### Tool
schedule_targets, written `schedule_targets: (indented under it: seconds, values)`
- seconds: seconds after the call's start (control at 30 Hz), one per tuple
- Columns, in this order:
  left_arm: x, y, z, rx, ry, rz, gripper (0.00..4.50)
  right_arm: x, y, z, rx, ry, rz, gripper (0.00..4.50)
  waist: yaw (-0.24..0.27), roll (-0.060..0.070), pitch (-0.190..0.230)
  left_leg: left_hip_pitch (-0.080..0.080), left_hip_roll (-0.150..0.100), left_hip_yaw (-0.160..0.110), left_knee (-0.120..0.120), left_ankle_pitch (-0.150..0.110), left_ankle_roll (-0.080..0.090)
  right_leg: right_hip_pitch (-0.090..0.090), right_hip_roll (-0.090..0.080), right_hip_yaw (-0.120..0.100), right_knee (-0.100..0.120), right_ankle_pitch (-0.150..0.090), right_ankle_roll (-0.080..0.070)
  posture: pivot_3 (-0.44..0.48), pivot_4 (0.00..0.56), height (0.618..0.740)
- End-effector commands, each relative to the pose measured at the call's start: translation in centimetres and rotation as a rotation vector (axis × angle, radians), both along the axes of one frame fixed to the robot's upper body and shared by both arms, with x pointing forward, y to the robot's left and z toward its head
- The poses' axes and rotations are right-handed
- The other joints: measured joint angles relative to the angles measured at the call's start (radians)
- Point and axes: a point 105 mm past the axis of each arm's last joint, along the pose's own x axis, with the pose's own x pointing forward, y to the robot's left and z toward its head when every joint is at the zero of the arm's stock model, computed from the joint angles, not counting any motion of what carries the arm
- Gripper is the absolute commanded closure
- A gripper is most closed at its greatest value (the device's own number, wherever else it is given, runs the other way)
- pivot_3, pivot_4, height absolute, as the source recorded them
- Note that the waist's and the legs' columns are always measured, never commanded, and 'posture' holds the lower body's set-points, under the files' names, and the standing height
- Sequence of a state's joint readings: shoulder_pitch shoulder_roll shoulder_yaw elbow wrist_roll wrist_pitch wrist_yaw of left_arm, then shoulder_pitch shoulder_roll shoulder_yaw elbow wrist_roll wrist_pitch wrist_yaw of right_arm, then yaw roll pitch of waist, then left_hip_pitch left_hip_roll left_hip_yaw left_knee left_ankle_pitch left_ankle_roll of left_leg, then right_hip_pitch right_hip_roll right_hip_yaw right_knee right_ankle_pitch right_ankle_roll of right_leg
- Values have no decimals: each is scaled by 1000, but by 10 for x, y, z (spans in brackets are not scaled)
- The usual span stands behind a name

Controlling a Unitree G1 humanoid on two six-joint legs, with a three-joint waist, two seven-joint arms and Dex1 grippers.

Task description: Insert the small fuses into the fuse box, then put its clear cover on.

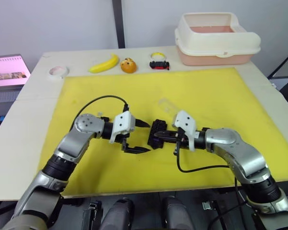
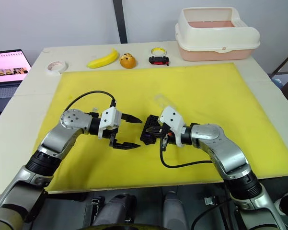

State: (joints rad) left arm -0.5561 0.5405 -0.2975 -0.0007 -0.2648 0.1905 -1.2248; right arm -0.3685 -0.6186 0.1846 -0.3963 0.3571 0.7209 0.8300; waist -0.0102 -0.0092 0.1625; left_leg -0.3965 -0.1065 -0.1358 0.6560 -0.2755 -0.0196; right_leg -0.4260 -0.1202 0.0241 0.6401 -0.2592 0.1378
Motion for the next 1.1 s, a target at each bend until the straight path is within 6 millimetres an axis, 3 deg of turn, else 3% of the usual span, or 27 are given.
schedule_targets:
  seconds: [0.03,0.13,0.27,0.3,0.4,0.5,0.6,0.67,0.77,0.9,1.1]
  values:
    - [4,12,18,-58,-14,73,0,-3,-2,29,70,-46,-5,4436,-1,0,0,0,0,0,0,0,0,0,0,0,0,0,0,0,150,740]
    - [1,35,25,-147,61,205,0,-10,-19,55,135,-62,-42,4436,-4,0,0,-1,0,0,0,0,0,-2,0,1,2,0,0,0,150,740]
    - [-5,81,23,-236,159,462,0,-8,-61,61,104,-49,-200,4436,-1,0,0,1,0,-1,-2,0,0,-3,0,1,3,0,0,0,150,740]
    - [-8,96,21,-257,185,540,0,-7,-74,61,87,-48,-251,4197,0,0,0,1,0,0,-2,0,1,-2,0,1,3,0,0,0,150,740]
    - [-22,140,14,-304,263,741,0,-3,-105,62,61,-43,-370,3229,0,0,0,3,0,0,-3,-2,3,-1,0,2,3,0,0,0,150,740]
    - [-43,180,5,-323,361,900,0,2,-127,61,36,-48,-455,1692,0,0,0,4,0,0,-3,-3,4,-1,0,2,3,0,0,0,150,740]
    - [-61,214,-7,-346,459,1043,0,4,-137,62,31,-48,-495,196,1,0,0,4,1,1,-4,-3,5,0,0,2,2,0,-1,0,150,740]
    - [-70,229,-12,-390,531,1105,0,4,-135,63,32,-50,-493,30,2,0,0,4,1,1,-4,-3,5,0,-1,2,2,0,-1,0,150,740]
    - [-75,234,-11,-411,578,1117,0,5,-125,64,37,-51,-467,30,5,0,0,4,0,1,-4,-3,5,1,-1,2,1,0,-1,0,150,740]
    - [-65,223,-5,-463,651,1091,0,6,-103,70,57,-57,-398,30,11,0,0,4,1,1,-4,-3,5,1,-1,2,1,0,-1,0,150,740]
    - [-39,201,-3,-614,994,1032,0,-6,-45,82,117,-22,-166,30,14,0,0,5,0,1,-4,-2,4,0,-1,2,2,0,0,0,150,740]
